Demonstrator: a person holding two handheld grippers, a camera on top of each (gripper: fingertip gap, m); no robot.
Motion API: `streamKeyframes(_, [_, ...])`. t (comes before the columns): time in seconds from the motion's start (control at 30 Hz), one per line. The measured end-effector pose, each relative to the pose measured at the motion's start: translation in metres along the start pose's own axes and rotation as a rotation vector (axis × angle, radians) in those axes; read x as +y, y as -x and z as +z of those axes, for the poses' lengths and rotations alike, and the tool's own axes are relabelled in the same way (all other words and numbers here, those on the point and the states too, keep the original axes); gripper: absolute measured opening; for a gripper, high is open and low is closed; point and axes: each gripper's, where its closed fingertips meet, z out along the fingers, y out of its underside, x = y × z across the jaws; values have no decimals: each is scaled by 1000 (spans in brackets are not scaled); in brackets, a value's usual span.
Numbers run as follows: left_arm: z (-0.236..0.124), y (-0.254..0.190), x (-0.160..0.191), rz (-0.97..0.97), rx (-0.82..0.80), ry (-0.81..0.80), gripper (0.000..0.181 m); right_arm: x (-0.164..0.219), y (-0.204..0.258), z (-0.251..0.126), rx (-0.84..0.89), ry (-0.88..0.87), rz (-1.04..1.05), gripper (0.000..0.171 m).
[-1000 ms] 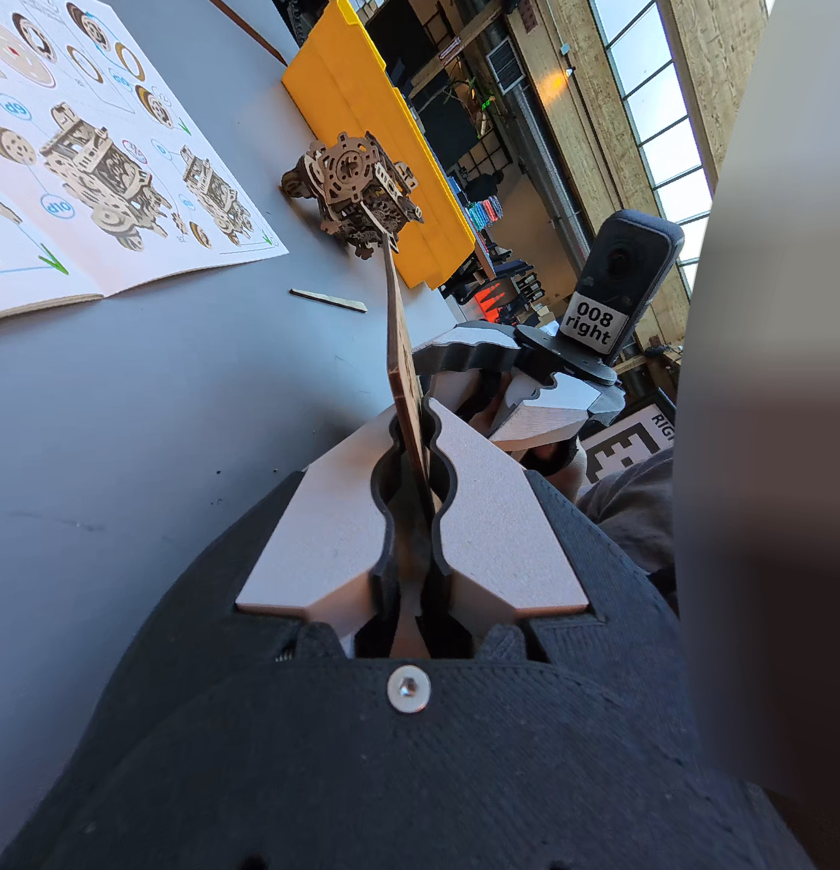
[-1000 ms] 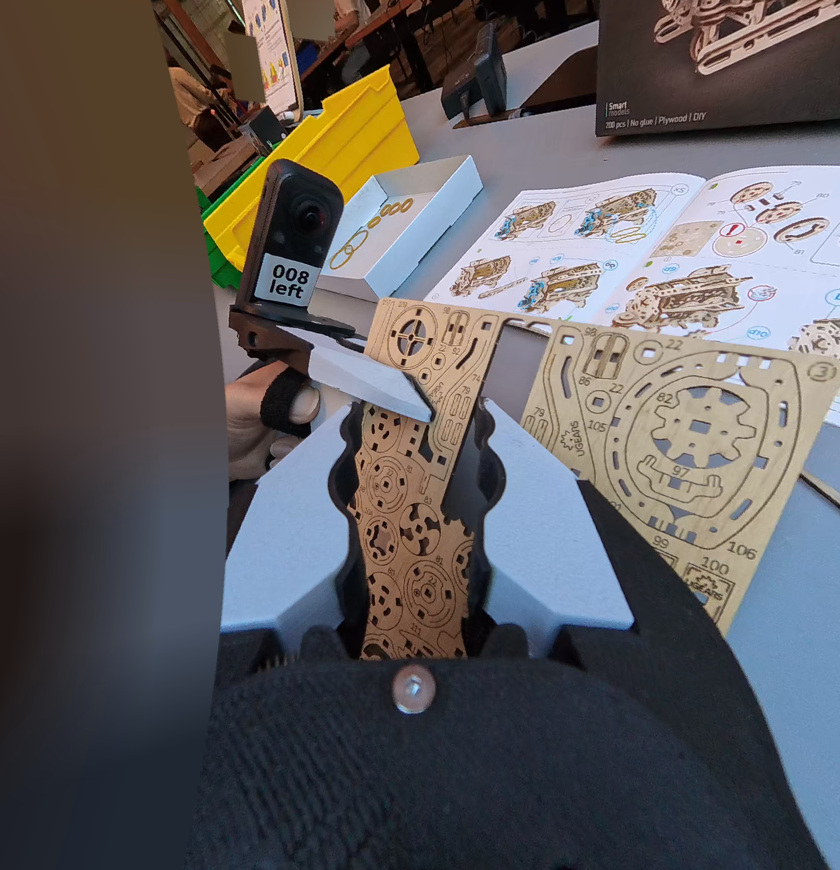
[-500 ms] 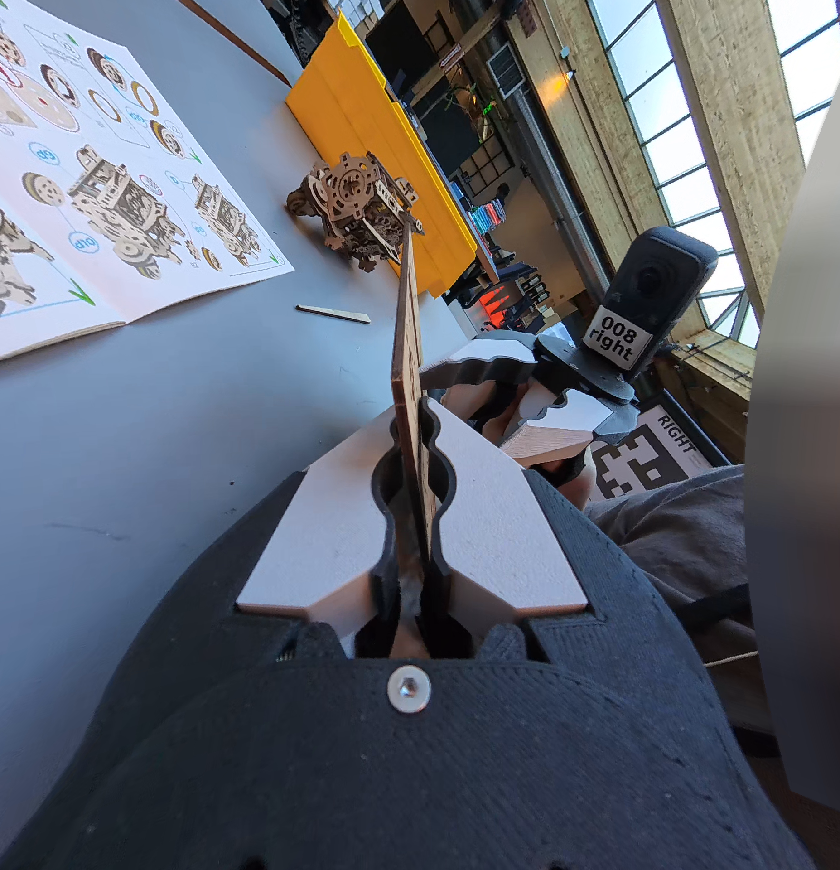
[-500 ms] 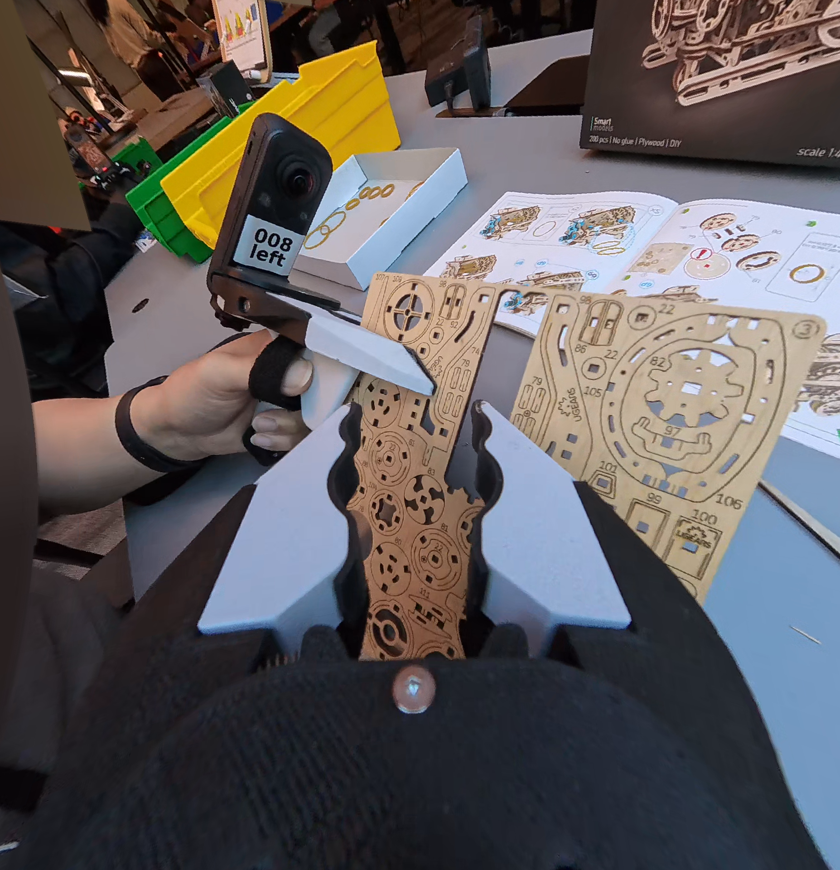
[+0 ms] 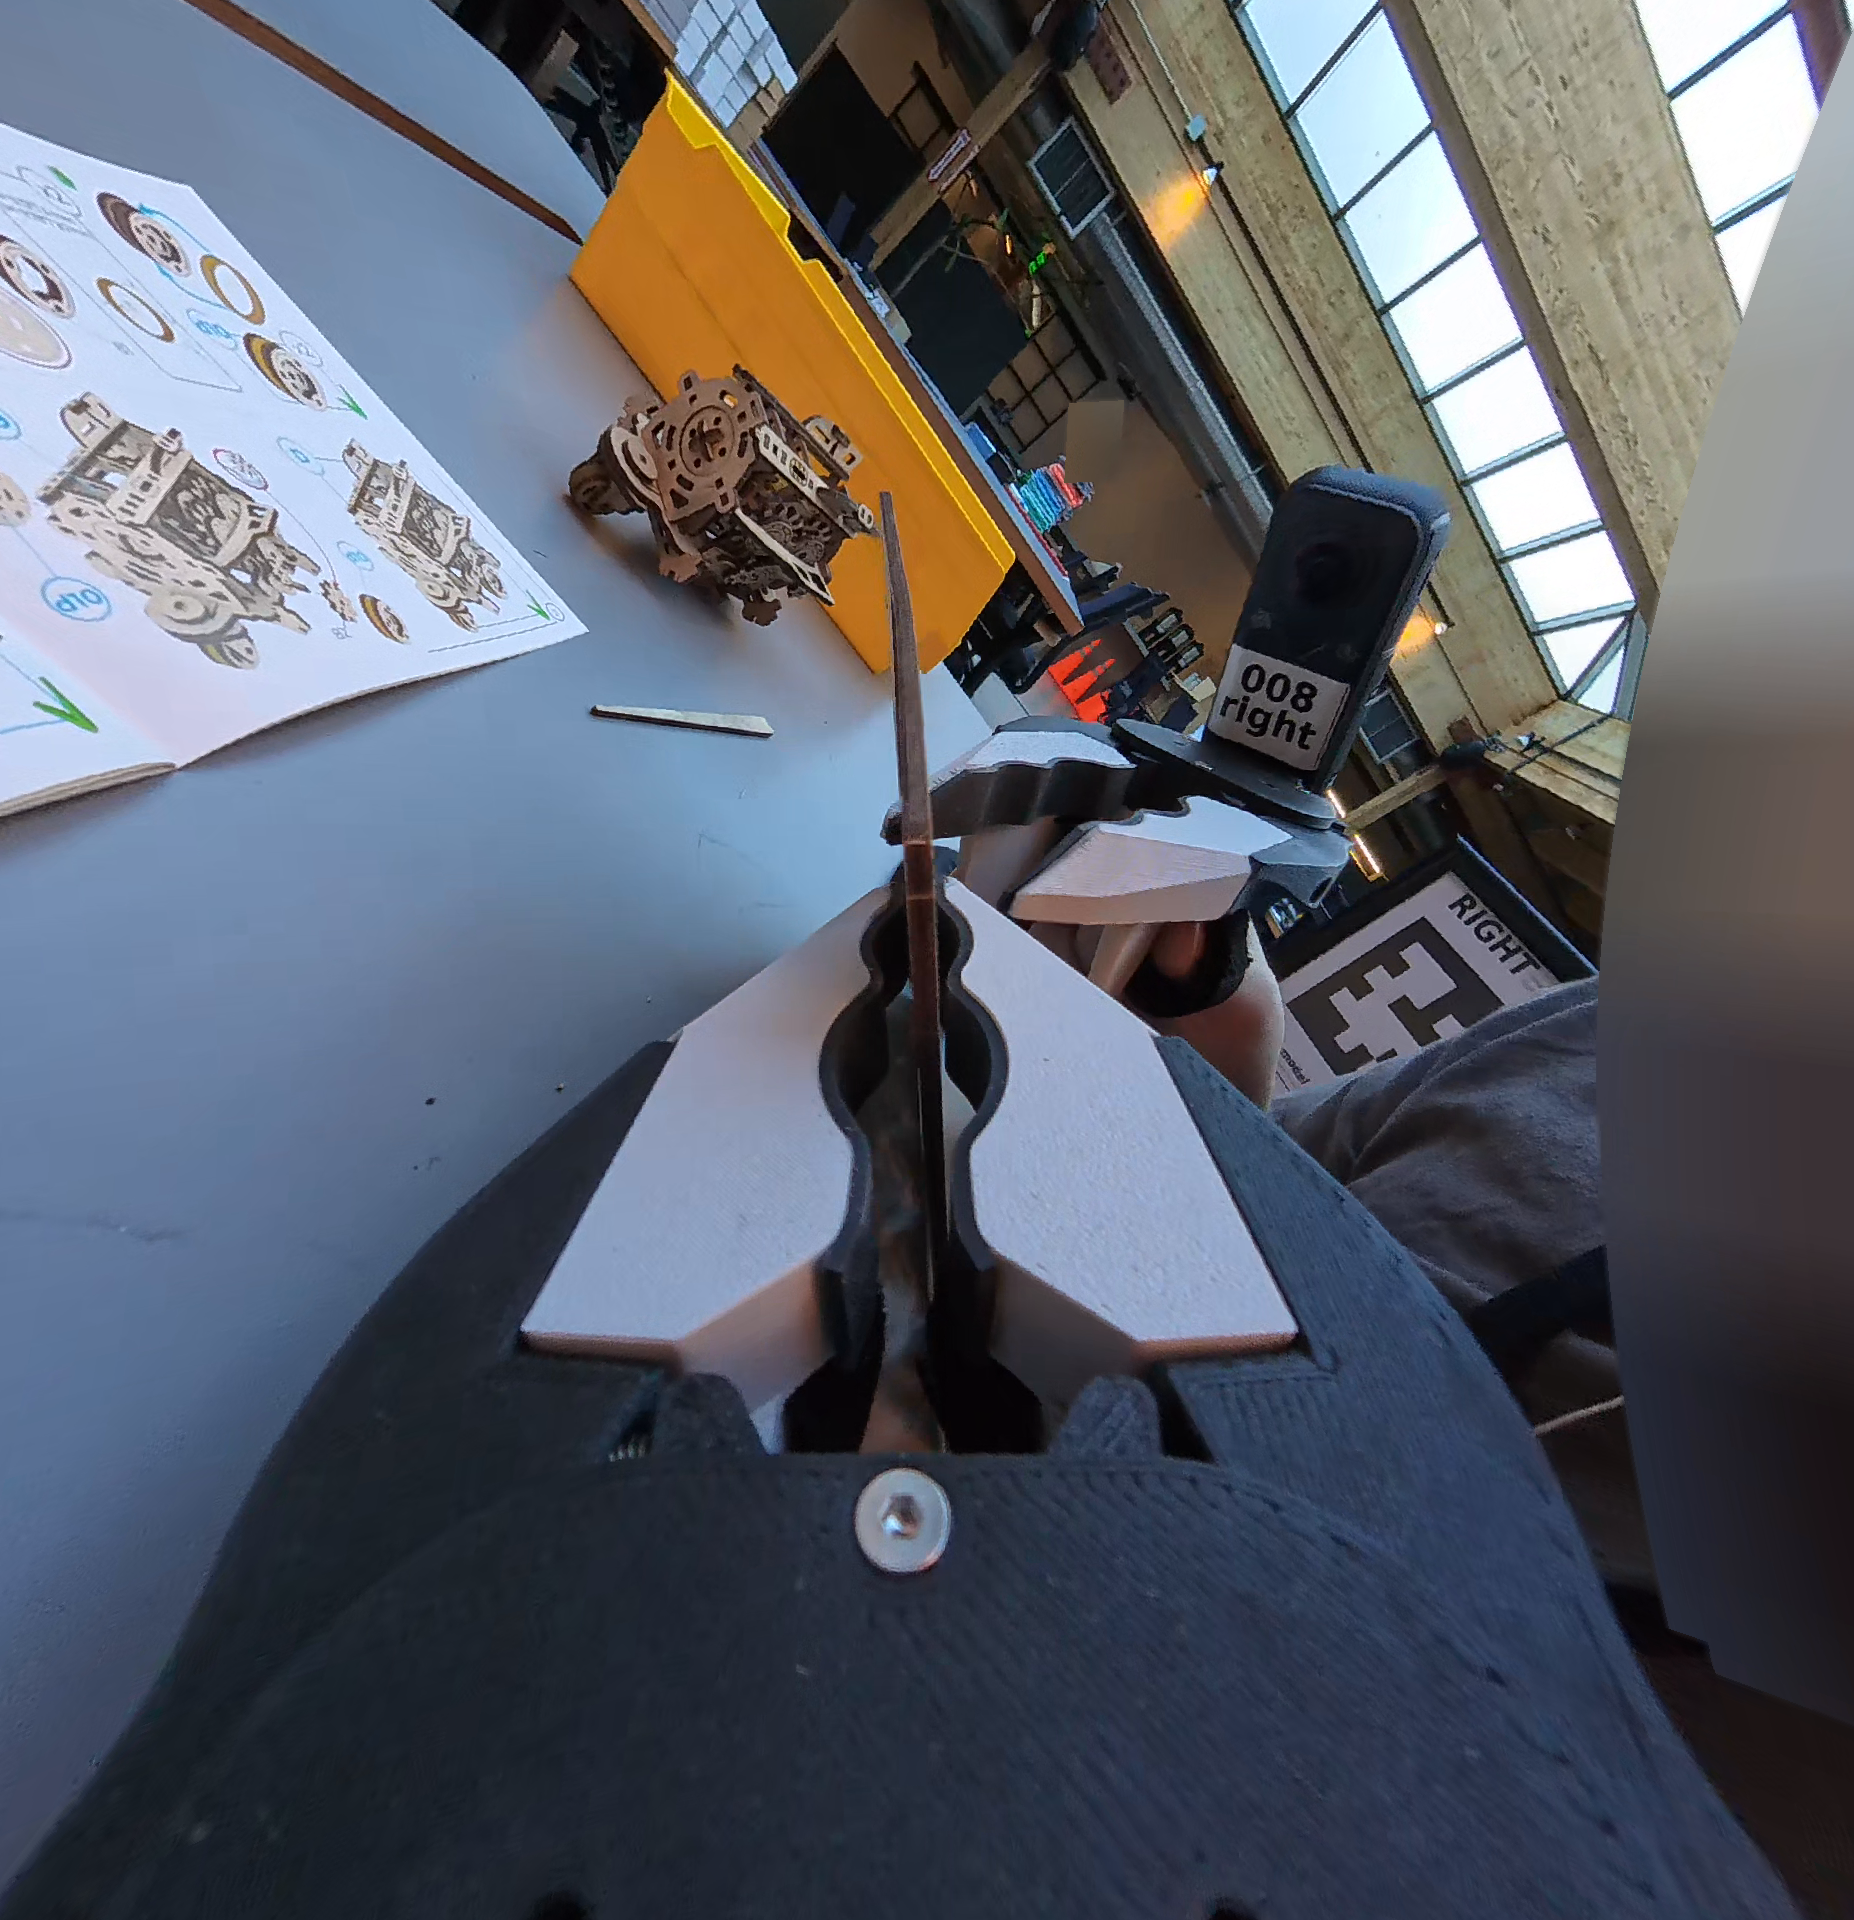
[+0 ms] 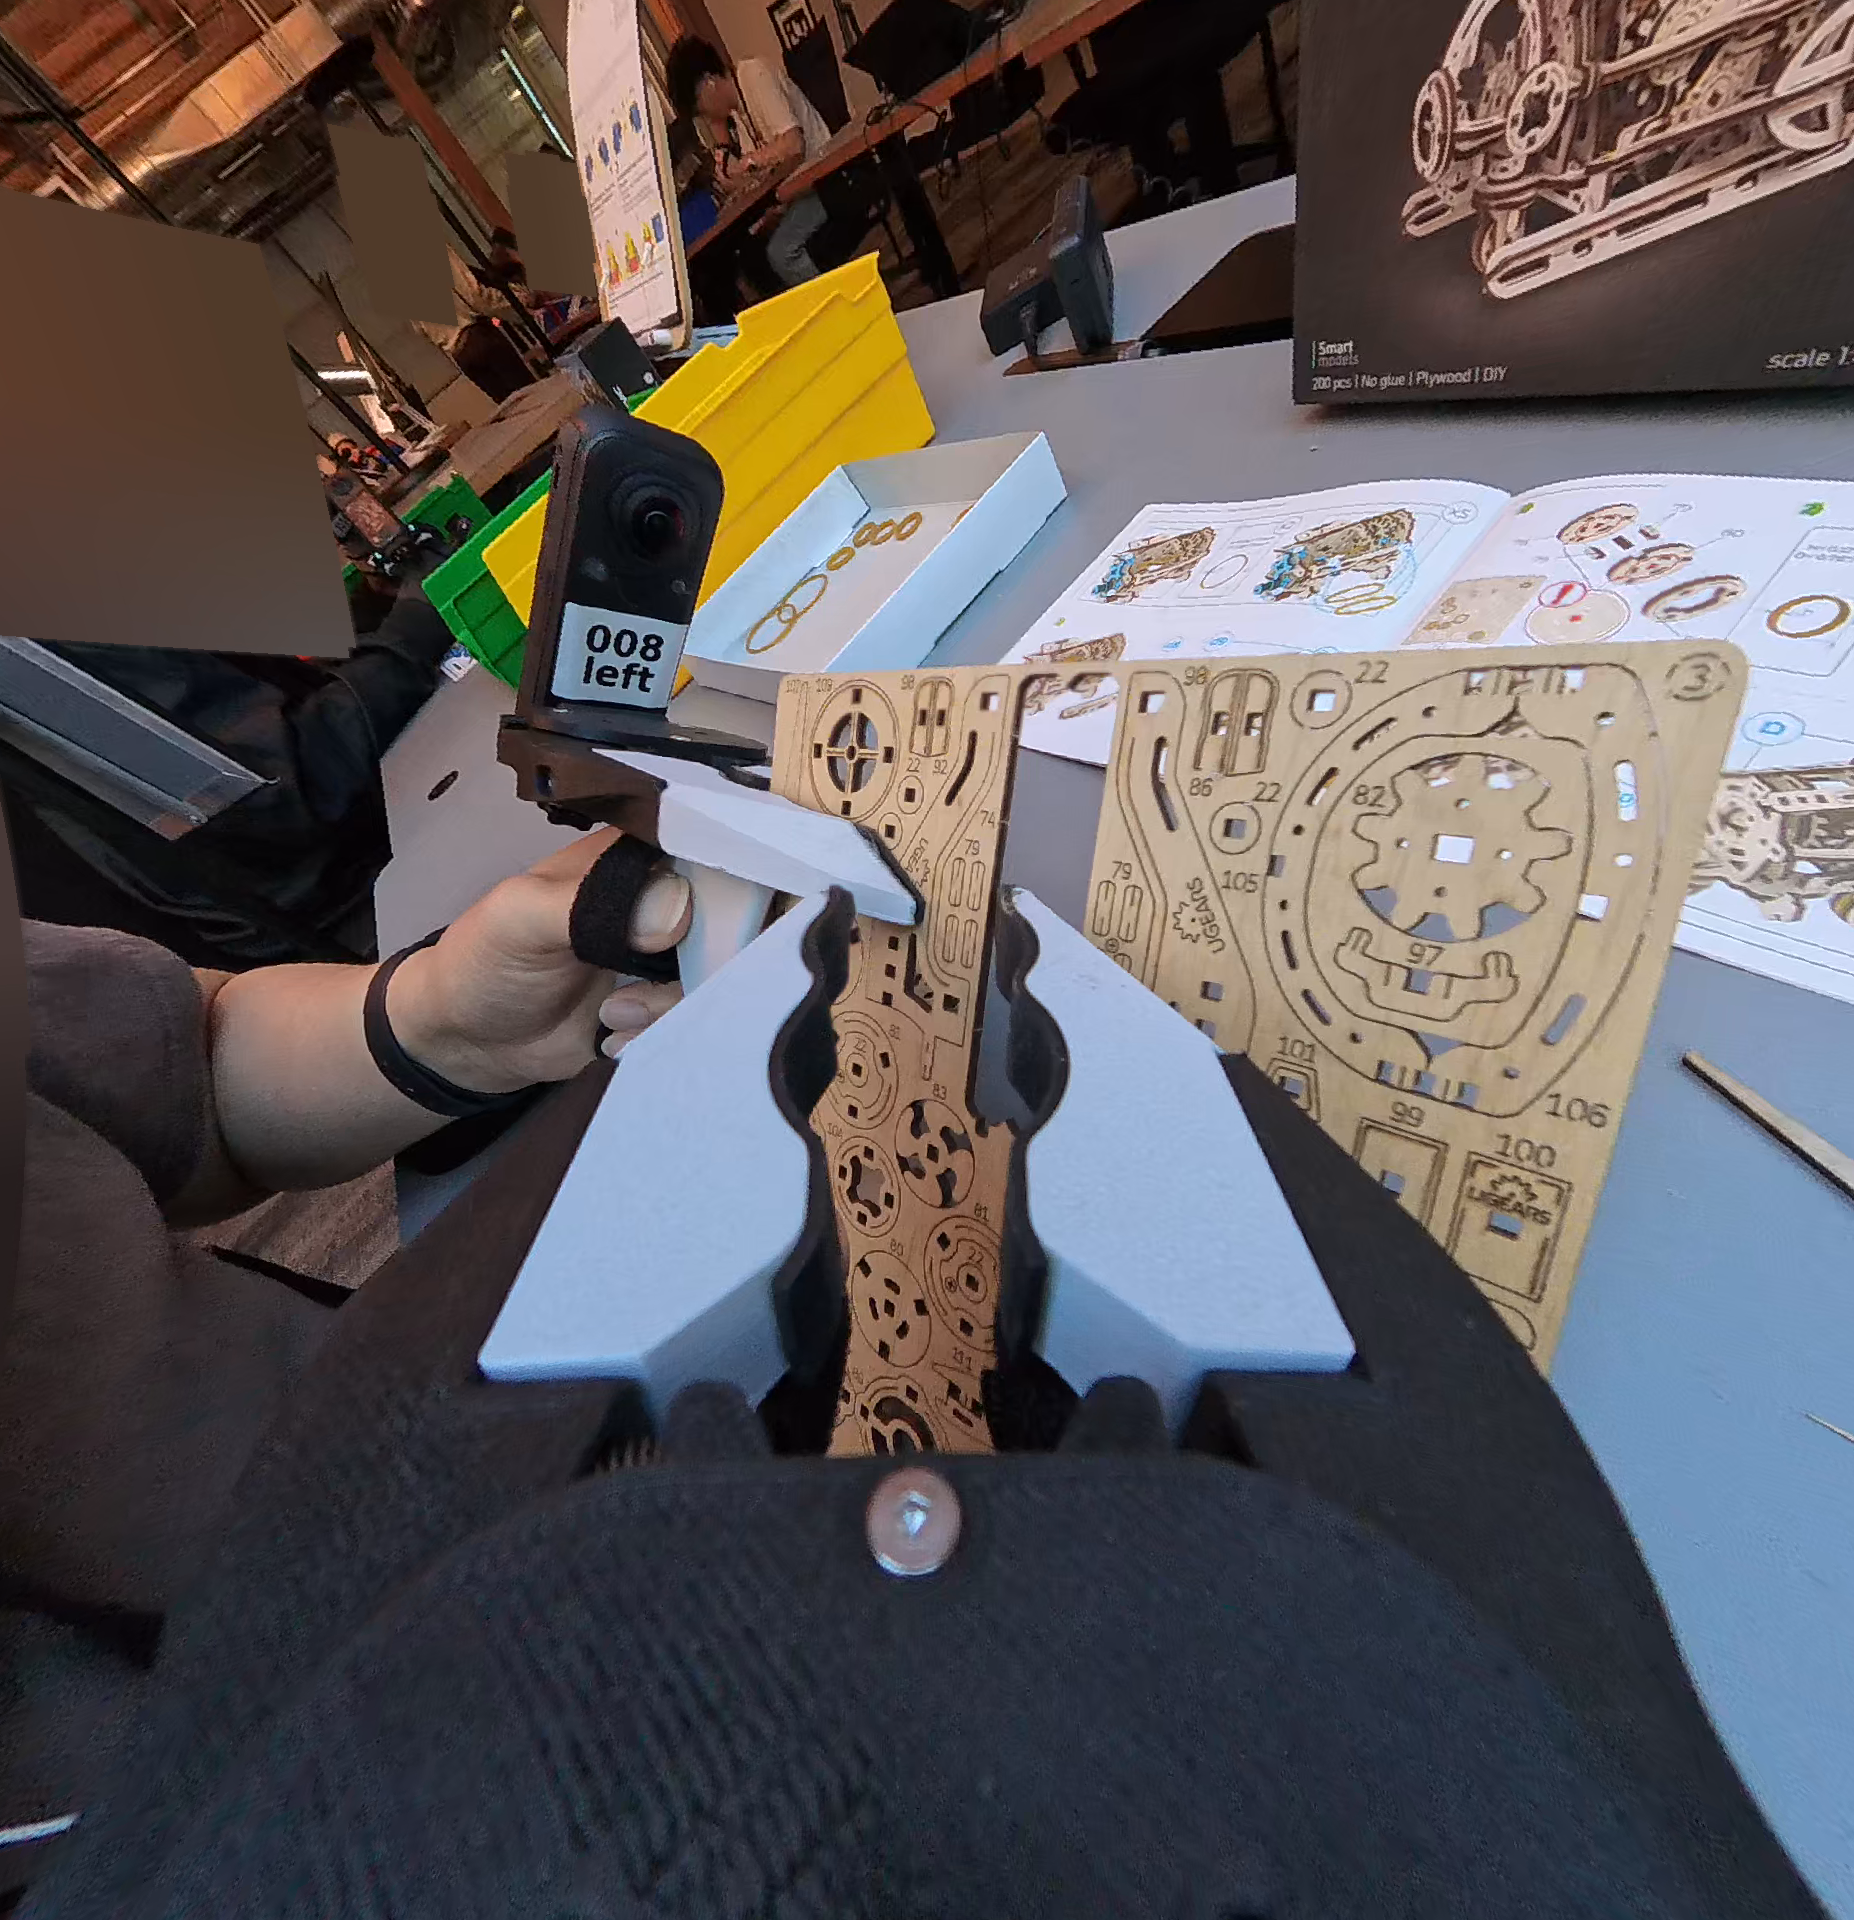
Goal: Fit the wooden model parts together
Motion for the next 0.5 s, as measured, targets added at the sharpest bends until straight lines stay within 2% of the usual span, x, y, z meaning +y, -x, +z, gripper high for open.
streamKeyframes(0.5, [1, 2, 2, 37, -20, 7, 1, 1, -5, 0, -13, -3, 51, 21])
